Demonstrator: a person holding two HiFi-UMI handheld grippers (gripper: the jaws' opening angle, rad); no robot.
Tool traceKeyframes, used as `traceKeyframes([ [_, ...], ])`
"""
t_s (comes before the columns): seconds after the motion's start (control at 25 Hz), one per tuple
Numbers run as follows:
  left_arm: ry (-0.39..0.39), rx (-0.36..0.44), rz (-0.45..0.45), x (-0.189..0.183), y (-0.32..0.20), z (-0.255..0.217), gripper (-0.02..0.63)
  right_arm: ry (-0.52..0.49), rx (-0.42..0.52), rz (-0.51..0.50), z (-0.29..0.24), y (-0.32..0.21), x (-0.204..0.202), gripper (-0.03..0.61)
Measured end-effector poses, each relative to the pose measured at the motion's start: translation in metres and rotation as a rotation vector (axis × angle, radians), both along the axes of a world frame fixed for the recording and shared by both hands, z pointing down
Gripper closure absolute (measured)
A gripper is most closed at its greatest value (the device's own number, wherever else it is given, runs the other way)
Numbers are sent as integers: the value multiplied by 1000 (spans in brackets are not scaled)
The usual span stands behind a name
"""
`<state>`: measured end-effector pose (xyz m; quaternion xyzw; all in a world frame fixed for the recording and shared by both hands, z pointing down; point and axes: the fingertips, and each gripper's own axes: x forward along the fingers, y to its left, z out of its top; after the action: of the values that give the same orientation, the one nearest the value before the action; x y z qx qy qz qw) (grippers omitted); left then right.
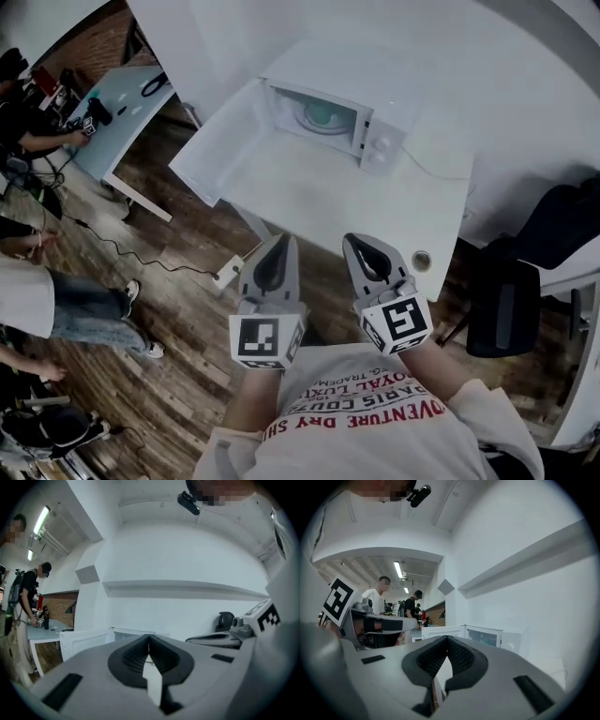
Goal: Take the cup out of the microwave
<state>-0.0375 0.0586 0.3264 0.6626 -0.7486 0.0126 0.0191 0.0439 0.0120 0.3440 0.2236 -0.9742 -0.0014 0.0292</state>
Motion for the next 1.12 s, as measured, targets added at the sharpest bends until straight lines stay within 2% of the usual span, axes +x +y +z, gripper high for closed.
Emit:
traceKeyframes([
  [0.36, -9, 0, 203, -104, -87, -14, 606, -25, -19, 240, -14, -80, -87, 568],
  [0.64, -17, -38, 333, -161, -141, -2, 606, -35, -32, 396, -9, -128, -137, 568],
  [0.88, 42, -83, 388, -171, -184, 33, 606, 3, -95, 468, 18, -165, -141, 568],
  [1.12, 5, -114, 415, -168, -231, 57, 606, 15, -151, 494, 46, -210, -144, 568],
])
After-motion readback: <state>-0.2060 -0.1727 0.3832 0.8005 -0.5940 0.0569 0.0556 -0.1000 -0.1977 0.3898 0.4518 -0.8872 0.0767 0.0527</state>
